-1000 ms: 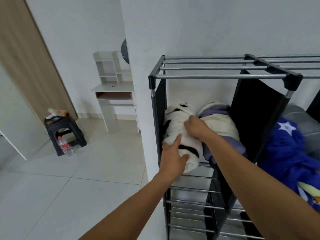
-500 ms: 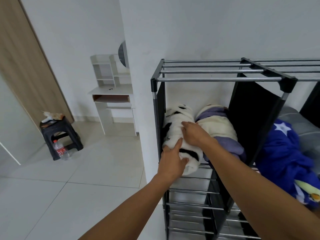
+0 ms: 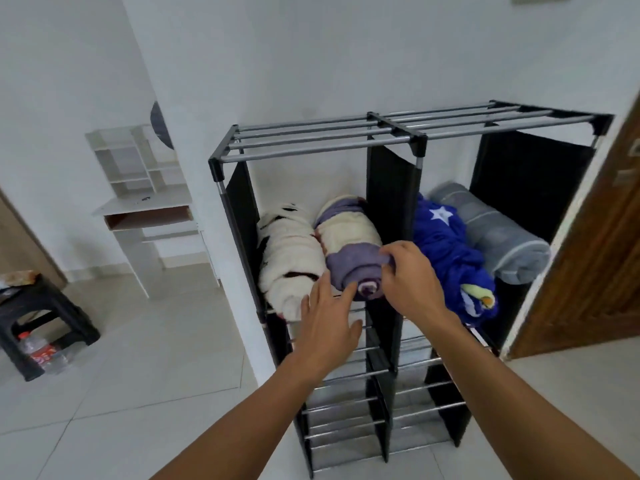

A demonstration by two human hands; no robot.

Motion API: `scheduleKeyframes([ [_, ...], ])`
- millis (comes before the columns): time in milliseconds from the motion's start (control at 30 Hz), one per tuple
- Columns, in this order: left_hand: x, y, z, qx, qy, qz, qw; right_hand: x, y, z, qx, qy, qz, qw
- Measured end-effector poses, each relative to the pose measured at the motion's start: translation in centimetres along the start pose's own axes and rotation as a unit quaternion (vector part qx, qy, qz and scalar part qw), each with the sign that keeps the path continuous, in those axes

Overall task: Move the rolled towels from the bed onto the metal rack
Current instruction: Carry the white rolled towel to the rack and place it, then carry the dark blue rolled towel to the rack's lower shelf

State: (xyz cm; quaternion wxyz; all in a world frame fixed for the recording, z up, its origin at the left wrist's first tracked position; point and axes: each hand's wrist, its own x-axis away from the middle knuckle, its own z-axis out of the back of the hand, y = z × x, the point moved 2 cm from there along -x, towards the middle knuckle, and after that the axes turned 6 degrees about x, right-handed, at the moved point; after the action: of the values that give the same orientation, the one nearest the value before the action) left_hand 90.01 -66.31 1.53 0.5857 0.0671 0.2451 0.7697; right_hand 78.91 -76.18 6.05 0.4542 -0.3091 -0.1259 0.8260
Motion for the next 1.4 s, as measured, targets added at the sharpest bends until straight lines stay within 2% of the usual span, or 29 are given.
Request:
scheduleKeyframes([
  [167,0.5,6.1,-0.6,0.026,-0.033,-0.094,0.995,7.3,4.0,7.9,0.044,0.07,-0.09,0.993],
  [267,1.5,11.6,-1.1,0.063,-0.077,-0.183,0.978,12.9,6.3,13.2,0.088,0.139,-0.174,0.971],
  [400,5.7,18.3,-2.3,0.117,-0.13,-0.306,0.936,23.1,7.2,17.8,0.111,0.23,-0.302,0.919],
  [600,16.3,25.3,-4.5,0.159,-0.236,-0.433,0.855,40.3,4.9,22.8,0.135,0.303,-0.45,0.829],
  [733,25.0,29.6,-6.7,0.15,-0.329,-0.498,0.788,50.9,2.4,25.1,0.134,0.336,-0.542,0.758],
  [833,32.5,32.8,-8.9,0.128,-0.397,-0.548,0.725,59.2,1.6,25.5,0.11,0.369,-0.602,0.7],
  [967,44.5,36.6,-12.4,0.09,-0.481,-0.604,0.629,71.6,0.4,24.9,0.057,0.438,-0.684,0.58],
  [1067,53.6,39.2,-15.4,0.051,-0.542,-0.628,0.556,80.6,-0.8,24.1,0.022,0.462,-0.738,0.491],
  [1300,72.2,42.7,-21.0,-0.012,-0.676,-0.581,0.454,95.1,-3.9,25.0,-0.027,0.501,-0.802,0.324],
  [1400,77.6,43.0,-22.6,-0.078,-0.716,-0.568,0.399,99.1,-4.2,26.0,-0.038,0.525,-0.802,0.282],
])
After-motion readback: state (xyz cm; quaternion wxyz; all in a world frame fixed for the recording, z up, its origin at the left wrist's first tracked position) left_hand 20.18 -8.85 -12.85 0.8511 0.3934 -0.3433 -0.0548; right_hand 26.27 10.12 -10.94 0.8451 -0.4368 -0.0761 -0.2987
